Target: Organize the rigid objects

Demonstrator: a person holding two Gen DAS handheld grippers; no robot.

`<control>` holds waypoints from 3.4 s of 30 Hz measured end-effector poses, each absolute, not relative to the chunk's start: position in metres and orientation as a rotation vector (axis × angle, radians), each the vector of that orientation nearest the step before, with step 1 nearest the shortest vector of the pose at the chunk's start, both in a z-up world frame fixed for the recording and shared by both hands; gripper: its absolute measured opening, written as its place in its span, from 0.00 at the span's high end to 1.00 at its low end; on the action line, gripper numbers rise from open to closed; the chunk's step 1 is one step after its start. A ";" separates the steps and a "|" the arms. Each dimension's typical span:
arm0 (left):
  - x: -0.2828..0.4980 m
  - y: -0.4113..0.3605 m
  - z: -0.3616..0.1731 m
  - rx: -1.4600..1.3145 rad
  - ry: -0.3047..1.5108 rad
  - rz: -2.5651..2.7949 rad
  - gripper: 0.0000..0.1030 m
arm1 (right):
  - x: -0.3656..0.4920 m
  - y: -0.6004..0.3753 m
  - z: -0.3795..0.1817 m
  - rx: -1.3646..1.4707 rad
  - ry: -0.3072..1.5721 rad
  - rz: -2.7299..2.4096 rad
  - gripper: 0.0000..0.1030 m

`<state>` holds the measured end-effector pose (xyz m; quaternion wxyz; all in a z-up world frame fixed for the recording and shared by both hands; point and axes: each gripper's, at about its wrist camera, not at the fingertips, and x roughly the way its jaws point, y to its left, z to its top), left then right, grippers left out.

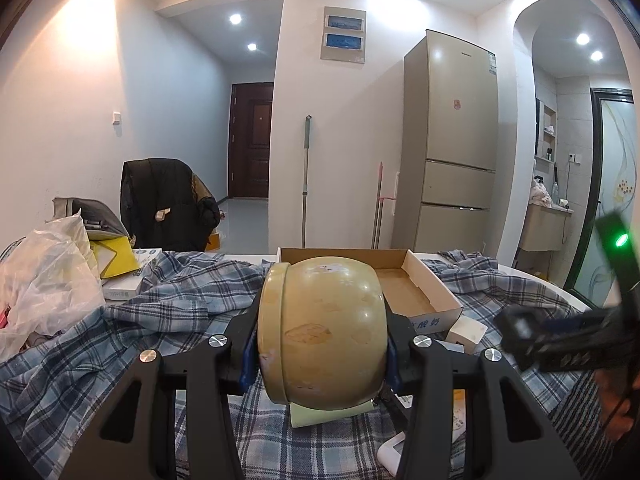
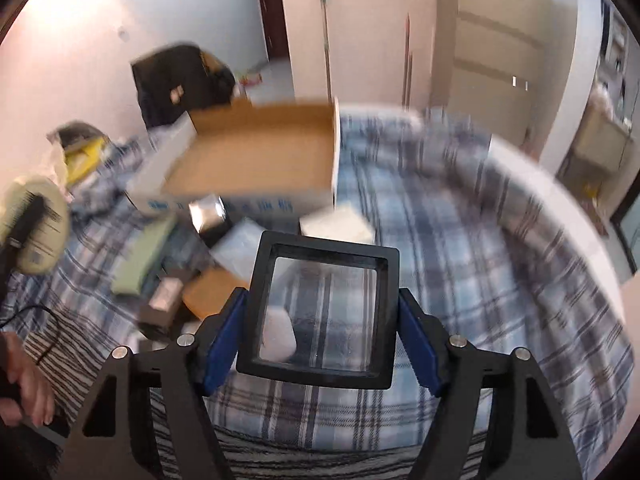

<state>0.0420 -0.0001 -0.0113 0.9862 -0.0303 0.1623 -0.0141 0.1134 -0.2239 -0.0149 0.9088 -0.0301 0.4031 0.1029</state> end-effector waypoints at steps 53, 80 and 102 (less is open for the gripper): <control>0.246 0.001 -0.039 -0.059 0.734 -0.155 0.92 | 0.256 -0.164 -0.028 -0.050 0.806 0.266 0.31; 0.196 0.040 -0.005 0.036 0.635 -0.047 0.18 | 0.256 -0.166 -0.040 -0.050 0.816 0.277 0.14; 0.105 0.094 0.016 0.011 0.482 0.024 0.14 | 0.121 -0.212 0.062 -0.007 0.433 0.213 0.00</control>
